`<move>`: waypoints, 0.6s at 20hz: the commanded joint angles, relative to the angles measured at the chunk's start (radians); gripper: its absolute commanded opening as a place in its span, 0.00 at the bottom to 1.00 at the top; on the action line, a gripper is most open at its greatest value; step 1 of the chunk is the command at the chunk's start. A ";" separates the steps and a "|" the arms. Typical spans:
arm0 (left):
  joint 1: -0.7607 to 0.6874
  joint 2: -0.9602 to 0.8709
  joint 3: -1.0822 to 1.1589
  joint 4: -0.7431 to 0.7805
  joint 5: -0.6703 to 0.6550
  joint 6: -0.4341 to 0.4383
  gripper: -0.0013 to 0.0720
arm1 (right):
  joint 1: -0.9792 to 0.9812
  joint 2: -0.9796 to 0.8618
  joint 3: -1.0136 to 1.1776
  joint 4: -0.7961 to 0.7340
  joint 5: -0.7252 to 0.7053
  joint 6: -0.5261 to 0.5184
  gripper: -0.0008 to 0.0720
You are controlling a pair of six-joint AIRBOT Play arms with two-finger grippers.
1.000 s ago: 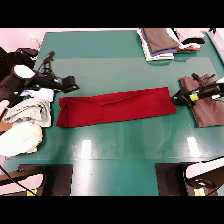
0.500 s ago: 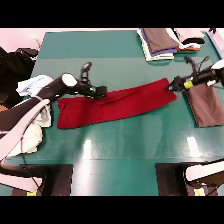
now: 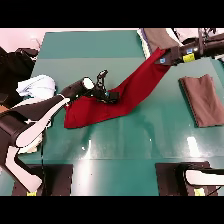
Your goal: Fold the shirts.
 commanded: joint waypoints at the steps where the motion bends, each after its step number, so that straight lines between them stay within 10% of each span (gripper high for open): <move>1: 0.001 -0.010 0.008 -0.005 -0.006 -0.002 0.05 | 0.106 0.012 0.032 0.013 -0.027 0.039 0.03; 12: 0.461 0.547 0.008 0.257 -0.119 -0.001 0.05 | 0.584 -0.130 0.031 0.159 -0.376 -0.019 0.03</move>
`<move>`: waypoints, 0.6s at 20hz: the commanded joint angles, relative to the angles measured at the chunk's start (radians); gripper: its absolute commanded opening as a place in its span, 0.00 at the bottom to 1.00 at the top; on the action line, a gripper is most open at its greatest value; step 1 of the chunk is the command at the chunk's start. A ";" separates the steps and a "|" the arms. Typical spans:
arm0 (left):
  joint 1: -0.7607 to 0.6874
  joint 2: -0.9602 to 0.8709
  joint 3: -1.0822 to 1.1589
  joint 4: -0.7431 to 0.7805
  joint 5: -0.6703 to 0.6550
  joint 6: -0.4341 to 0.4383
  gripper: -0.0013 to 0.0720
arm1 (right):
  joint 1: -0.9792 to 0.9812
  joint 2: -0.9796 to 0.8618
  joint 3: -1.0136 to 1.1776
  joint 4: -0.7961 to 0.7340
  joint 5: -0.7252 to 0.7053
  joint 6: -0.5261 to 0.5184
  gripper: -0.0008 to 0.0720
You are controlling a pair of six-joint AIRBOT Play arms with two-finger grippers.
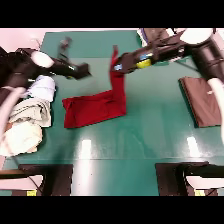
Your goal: Fold the shirts.
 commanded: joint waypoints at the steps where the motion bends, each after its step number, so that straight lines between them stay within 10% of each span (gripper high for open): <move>1: 0.178 0.230 0.000 0.126 -0.023 0.003 0.05 | 0.206 -0.119 0.002 0.118 -0.211 -0.101 0.05; 3: 0.253 0.322 0.000 0.130 -0.025 0.003 0.05 | 0.309 -0.230 0.060 0.157 -0.296 -0.170 0.39; 12: 0.210 0.359 -0.010 0.150 -0.133 0.004 0.05 | 0.119 -0.185 -0.013 -0.290 -0.114 0.031 0.37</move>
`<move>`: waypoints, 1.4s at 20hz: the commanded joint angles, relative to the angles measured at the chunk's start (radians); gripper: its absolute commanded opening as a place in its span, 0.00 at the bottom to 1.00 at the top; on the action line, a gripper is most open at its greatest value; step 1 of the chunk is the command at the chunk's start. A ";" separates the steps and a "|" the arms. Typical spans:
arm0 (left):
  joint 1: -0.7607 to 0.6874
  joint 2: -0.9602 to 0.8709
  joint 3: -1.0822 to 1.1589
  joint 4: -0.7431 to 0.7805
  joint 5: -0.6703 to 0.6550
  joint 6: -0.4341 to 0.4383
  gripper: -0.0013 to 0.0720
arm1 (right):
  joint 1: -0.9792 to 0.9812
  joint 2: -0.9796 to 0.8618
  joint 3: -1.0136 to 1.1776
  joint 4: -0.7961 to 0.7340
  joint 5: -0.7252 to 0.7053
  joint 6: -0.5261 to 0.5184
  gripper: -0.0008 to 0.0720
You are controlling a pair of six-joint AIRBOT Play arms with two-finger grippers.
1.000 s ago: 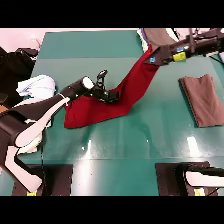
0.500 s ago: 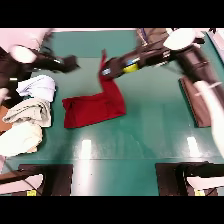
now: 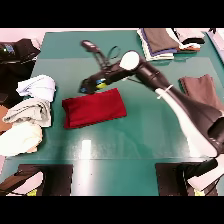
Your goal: Fold the shirts.
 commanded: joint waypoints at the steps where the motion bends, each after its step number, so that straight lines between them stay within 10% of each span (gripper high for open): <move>1: -0.071 0.006 -0.011 0.027 -0.017 0.001 0.05 | -0.163 0.101 -0.187 -0.152 0.065 0.061 0.37; 3: -0.135 0.000 -0.011 0.036 -0.005 0.002 0.05 | -0.294 0.155 -0.350 -0.154 0.082 0.064 0.42; 5: -0.186 -0.016 -0.011 0.035 0.008 0.018 0.05 | -0.411 0.161 -0.481 -0.108 0.080 0.064 0.82; 14: -0.264 -0.087 -0.011 0.002 0.018 0.024 0.05 | -0.386 -0.089 -0.493 0.201 0.044 0.018 0.80; 17: -0.264 -0.087 -0.011 -0.004 0.017 0.025 0.05 | -0.291 -0.183 -0.366 0.203 0.047 0.019 0.71; 22: -0.282 -0.091 -0.011 -0.014 0.018 0.025 0.05 | -0.191 -0.253 -0.203 0.192 -0.017 -0.006 0.03; 28: -0.428 -0.093 -0.011 -0.006 0.023 0.026 0.05 | -0.406 -0.153 -0.055 0.135 0.061 0.014 0.03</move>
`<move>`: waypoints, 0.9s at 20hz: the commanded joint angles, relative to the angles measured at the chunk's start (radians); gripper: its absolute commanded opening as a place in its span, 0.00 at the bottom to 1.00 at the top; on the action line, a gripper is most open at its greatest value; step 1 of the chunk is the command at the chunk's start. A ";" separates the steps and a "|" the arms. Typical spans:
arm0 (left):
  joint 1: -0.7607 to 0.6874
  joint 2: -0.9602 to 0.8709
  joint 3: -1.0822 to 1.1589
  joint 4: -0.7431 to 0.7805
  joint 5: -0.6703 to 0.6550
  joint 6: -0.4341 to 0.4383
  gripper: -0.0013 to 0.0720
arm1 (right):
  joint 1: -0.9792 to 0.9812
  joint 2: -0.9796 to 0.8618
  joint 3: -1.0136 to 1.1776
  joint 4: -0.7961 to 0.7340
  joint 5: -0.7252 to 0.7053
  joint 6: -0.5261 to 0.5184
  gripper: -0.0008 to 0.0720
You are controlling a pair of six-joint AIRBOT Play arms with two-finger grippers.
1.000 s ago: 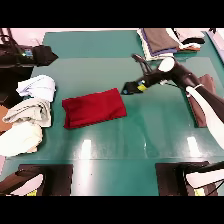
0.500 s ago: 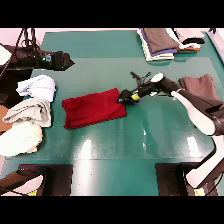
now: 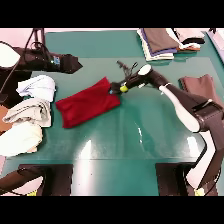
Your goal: Fold the shirts.
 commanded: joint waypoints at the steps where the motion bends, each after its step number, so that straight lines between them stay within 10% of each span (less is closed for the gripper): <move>1: -0.078 -0.001 0.000 0.003 0.006 0.000 0.05 | -0.161 0.092 0.058 -0.119 0.049 0.046 0.03; 6: -0.117 0.000 0.000 -0.006 0.024 -0.002 0.05 | -0.496 0.255 0.058 -0.452 0.118 0.140 0.03; 18: -0.117 -0.001 0.000 -0.010 0.091 -0.038 0.05 | -0.906 0.293 0.101 -0.318 -0.080 0.149 0.03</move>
